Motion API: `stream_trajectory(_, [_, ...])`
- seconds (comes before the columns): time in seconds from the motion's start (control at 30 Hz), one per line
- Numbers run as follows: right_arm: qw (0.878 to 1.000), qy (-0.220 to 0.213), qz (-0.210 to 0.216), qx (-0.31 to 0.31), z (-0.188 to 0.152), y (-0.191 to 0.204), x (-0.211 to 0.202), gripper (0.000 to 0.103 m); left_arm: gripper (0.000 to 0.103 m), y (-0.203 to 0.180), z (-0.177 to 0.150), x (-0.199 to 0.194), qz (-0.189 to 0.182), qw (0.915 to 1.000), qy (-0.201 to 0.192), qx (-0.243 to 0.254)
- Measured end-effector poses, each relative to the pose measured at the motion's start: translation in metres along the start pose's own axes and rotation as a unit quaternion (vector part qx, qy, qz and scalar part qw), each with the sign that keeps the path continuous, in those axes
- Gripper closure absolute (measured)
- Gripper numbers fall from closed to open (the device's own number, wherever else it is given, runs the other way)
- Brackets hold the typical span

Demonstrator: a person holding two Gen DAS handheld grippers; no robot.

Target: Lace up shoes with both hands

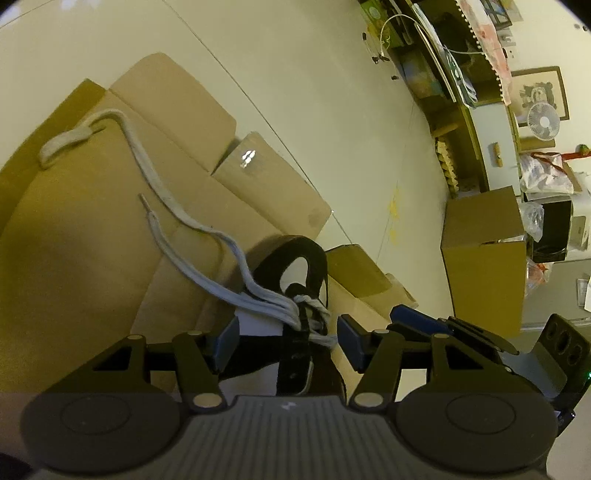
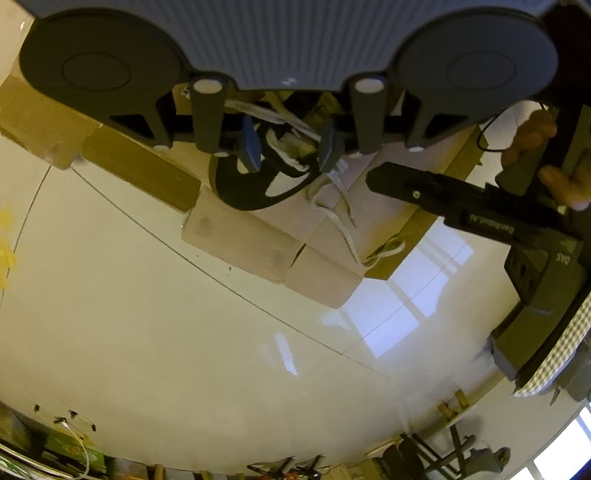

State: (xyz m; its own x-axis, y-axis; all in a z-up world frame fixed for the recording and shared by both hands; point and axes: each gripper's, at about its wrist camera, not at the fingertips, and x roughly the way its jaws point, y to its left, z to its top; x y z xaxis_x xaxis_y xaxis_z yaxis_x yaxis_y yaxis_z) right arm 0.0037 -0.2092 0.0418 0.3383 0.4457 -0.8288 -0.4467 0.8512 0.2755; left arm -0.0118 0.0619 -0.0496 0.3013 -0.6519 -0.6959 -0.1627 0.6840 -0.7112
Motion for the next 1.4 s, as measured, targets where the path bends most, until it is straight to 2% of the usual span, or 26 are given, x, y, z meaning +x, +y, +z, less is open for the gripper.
stream_trajectory(0.4, [1.0, 0.011, -0.009, 0.022, -0.014, -0.013, 0.001, 0.06, 0.047, 0.002, -0.001, 0.014, -0.012, 0.9996, 0.007, -0.024])
stream_trajectory(0.63, [1.0, 0.007, -0.014, 0.025, -0.015, -0.015, 0.001, 0.057, 0.047, 0.008, 0.001, 0.01, -0.013, 0.9986, -0.01, -0.05])
stream_trajectory(0.93, [0.999, 0.004, -0.018, 0.04, -0.013, -0.022, 0.004, 0.045, 0.047, 0.011, 0.001, 0.017, -0.01, 0.9969, -0.003, -0.078])
stream_trajectory(1.07, [0.999, 0.003, -0.009, 0.033, -0.013, -0.019, 0.003, 0.045, 0.062, 0.004, 0.0, 0.024, -0.025, 0.9976, -0.003, -0.064])
stream_trajectory(1.13, [1.0, 0.002, -0.004, 0.031, -0.013, -0.018, 0.003, 0.045, 0.064, 0.001, -0.002, 0.026, -0.029, 0.9978, -0.008, -0.058])
stream_trajectory(1.2, [1.0, 0.003, -0.003, 0.03, -0.012, -0.018, 0.004, 0.045, 0.079, -0.001, -0.003, 0.028, -0.031, 0.9981, -0.011, -0.052])
stream_trajectory(1.23, [1.0, 0.003, -0.004, 0.03, -0.012, -0.018, 0.005, 0.045, 0.093, -0.003, -0.003, 0.029, -0.032, 0.9984, -0.014, -0.044])
stream_trajectory(1.4, [0.999, 0.002, -0.005, 0.037, -0.012, -0.022, 0.005, 0.045, 0.103, -0.006, -0.007, 0.032, -0.01, 0.9996, -0.02, -0.015])
